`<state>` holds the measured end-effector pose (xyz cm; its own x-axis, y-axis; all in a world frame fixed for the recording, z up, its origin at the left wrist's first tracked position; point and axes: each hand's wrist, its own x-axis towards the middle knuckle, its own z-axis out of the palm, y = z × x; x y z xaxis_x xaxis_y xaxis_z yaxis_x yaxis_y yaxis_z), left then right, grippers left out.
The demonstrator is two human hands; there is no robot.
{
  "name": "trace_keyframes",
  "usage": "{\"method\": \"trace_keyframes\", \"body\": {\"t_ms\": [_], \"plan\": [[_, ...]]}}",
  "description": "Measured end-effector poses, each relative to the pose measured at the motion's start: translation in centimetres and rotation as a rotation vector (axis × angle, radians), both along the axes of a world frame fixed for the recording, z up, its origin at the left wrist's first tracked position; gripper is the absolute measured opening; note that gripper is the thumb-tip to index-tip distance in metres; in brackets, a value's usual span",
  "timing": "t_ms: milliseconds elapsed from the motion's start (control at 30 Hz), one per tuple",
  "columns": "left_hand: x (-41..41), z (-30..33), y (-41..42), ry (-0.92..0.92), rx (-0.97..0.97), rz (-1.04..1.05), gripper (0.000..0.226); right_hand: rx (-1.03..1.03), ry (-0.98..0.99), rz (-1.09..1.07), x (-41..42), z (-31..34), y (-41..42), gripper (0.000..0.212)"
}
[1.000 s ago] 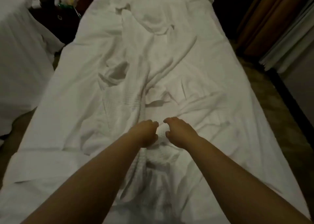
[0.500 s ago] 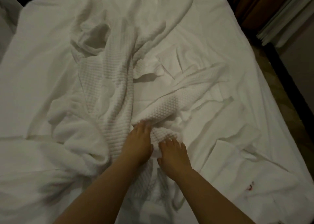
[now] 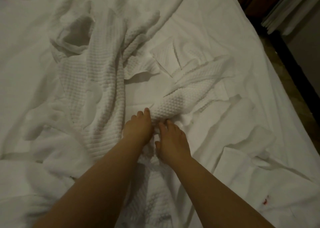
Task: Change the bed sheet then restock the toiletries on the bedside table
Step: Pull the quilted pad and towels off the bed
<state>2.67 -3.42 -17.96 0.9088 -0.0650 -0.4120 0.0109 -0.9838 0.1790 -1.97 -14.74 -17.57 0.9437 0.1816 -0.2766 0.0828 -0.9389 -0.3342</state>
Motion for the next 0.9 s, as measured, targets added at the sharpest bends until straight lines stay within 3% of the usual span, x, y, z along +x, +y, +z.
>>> {"method": "trace_keyframes", "body": {"t_ms": [167, 467, 567, 667, 733, 800, 900], "plan": [[2.1, 0.5, 0.8, -0.056, -0.079, 0.081, 0.031, 0.121, 0.003, -0.168, 1.7, -0.7, -0.9, 0.074], [8.2, 5.1, 0.4, -0.370, -0.275, 0.157, 0.036, 0.198, -0.233, -0.599, 12.5, 1.5, -6.2, 0.078], [10.8, 5.9, -0.2, -0.457, -0.296, 0.260, 0.031, 0.387, -0.202, -0.840, 15.7, 1.5, -8.3, 0.083], [13.1, 6.6, -0.1, -0.560, -0.371, 0.356, 0.030, 0.325, -0.008, -1.031, 17.5, 0.9, -10.6, 0.096], [14.4, 7.1, 0.1, -0.619, -0.409, 0.398, 0.029, 0.171, 0.169, -0.944, 18.1, 0.8, -11.5, 0.086], [15.6, 7.4, 0.0, -0.645, -0.451, 0.428, 0.028, 0.106, 0.277, -0.764, 19.2, 0.8, -11.4, 0.056], [17.6, 8.4, -0.9, -0.669, -0.461, 0.412, 0.031, 0.278, 0.294, -0.651, 21.5, 1.7, -10.3, 0.030]]}}
